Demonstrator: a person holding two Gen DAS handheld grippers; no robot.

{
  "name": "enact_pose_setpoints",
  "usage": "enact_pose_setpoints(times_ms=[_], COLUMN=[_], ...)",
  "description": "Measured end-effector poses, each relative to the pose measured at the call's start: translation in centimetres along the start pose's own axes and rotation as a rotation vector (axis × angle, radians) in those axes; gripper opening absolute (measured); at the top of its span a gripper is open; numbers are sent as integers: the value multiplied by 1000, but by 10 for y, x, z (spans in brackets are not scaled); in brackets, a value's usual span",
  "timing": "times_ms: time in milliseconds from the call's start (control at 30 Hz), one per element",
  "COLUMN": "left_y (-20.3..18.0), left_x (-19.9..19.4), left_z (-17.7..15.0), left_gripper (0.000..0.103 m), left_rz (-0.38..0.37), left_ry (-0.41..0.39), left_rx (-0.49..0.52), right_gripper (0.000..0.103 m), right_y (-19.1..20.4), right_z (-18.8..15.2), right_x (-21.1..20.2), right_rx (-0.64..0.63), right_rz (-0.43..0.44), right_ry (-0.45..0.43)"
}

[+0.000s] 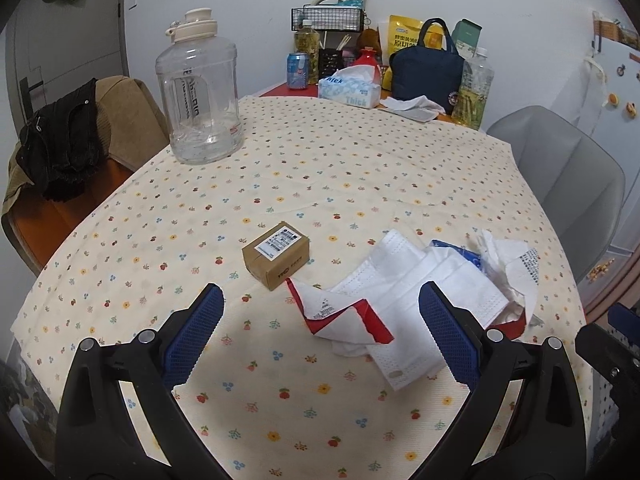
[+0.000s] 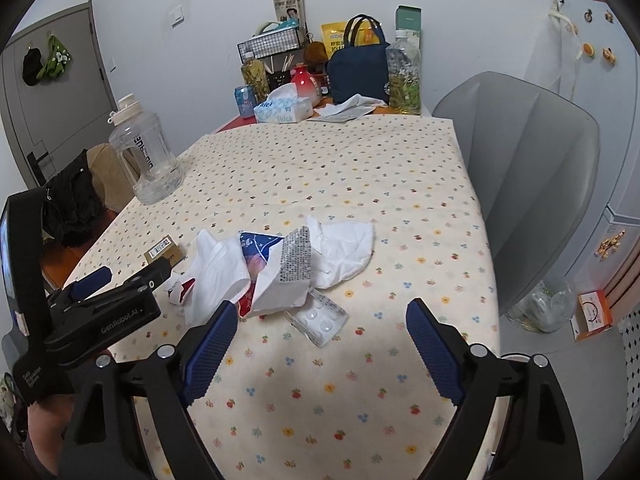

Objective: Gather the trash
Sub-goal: 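Move both tools back over the remaining trash on the table, then close the right gripper on the white paper tag by the mask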

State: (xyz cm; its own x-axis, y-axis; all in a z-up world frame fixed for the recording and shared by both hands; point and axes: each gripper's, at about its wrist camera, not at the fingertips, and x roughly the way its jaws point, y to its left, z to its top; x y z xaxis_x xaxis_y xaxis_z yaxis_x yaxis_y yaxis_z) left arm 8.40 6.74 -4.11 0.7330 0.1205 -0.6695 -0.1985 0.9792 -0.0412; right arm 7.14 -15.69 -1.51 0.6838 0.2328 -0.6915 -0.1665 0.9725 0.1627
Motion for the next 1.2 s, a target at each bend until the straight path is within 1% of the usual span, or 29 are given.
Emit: enact_pose_setpoints(times_ms=[167,267,333,367,433,467,533,567,633,733,833,933,1033,1200], left_y=[10,14,15,16,15,16,15,14,12,9,7,5,1,-14], left_x=[9,11,13,15,17,18,20,21,22,23,23,23,19,13], left_z=[-1,-1,-1,-1,-2,-2,-3,-3,-4,-5,-5,-5,-4,-3], left_gripper=[97,97,97,97,97,97,97,97,97,97,97,97,97,97], left_rz=[21,29,33,36,38,38,38,37,37,37,37,34,17,-20], left_ry=[12,15,18,19,24,25,28,30,34,36,36,36,26,12], left_rx=[-9,-12,-12,-11,-9,-8,-4,-1,5,12,15,18,22,47], right_gripper=[74,66,58,58,49,47,35,32,19,7,4,4,4,4], right_y=[11,18,21,22,25,25,26,26,26,26,27,28,27,20], right_z=[3,4,4,4,3,3,3,2,2,2,2,4,6,7], right_x=[22,36,45,49,55,58,61,62,64,63,59,47,36,23], right_rx=[-8,-10,-10,-8,-10,-11,-14,-16,-18,-22,-28,-38,-43,-35], right_rz=[30,47,56,58,61,64,70,70,73,76,77,73,56,41], right_ry=[34,56,74,82,93,101,112,117,124,121,110,79,49,34])
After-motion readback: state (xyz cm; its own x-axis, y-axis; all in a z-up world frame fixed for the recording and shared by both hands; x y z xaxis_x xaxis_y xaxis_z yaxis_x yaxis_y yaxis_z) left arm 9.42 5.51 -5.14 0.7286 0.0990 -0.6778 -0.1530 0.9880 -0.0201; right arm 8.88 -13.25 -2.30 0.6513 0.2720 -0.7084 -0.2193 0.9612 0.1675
